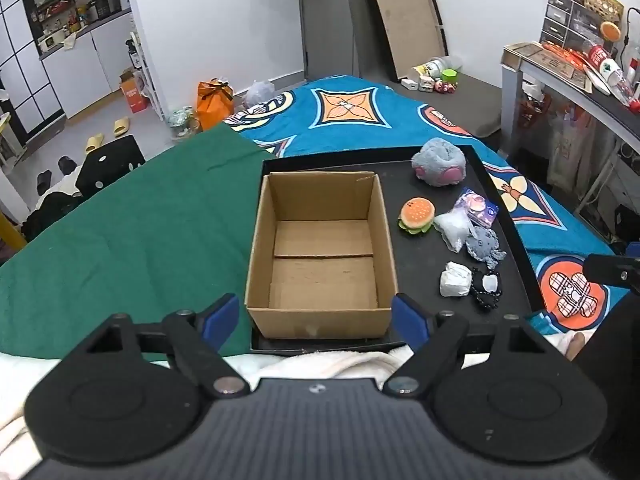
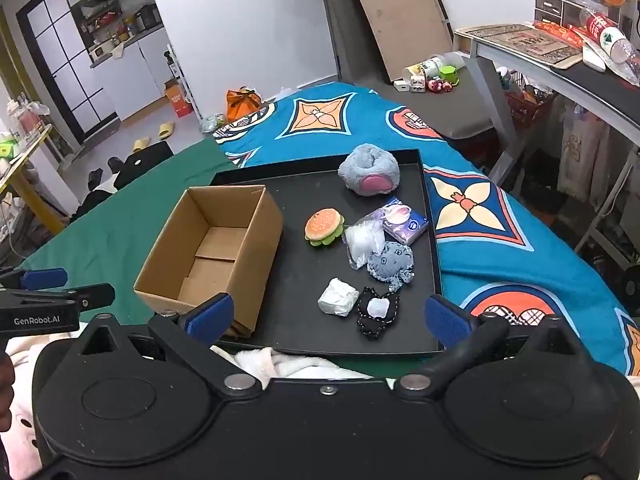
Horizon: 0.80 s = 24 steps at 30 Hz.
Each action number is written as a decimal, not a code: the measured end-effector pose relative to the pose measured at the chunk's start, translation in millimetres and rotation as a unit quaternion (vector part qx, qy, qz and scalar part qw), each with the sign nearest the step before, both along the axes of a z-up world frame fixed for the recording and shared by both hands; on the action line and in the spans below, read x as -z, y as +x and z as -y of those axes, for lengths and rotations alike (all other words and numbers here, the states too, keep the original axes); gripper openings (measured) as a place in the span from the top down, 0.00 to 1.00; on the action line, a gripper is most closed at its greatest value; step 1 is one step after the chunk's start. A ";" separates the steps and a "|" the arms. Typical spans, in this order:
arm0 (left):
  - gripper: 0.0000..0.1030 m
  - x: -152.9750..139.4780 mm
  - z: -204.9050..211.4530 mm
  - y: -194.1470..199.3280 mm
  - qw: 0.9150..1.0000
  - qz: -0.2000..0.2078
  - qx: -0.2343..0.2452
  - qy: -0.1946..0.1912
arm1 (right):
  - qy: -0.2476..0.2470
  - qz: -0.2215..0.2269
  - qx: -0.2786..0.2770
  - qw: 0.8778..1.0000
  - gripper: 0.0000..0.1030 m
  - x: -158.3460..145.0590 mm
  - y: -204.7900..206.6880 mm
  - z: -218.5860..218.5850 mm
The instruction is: Organize soft objects
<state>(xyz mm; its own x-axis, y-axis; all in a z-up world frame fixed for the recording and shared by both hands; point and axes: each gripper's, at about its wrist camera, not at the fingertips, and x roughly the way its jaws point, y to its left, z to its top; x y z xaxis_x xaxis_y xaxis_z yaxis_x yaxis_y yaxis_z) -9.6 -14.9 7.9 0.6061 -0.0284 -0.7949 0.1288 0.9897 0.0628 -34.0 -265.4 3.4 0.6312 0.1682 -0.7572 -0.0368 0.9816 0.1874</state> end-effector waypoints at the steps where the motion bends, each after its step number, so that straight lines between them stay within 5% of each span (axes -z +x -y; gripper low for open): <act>1: 0.20 0.6 0.8 -0.5 1.000 0.000 0.002 0.000 | 0.000 -0.001 0.000 1.000 0.00 0.2 0.4 0.3; 24: 0.20 4.2 5.9 -1.8 1.000 -0.003 0.001 -0.005 | -0.007 0.000 0.000 1.000 0.00 1.3 1.2 3.5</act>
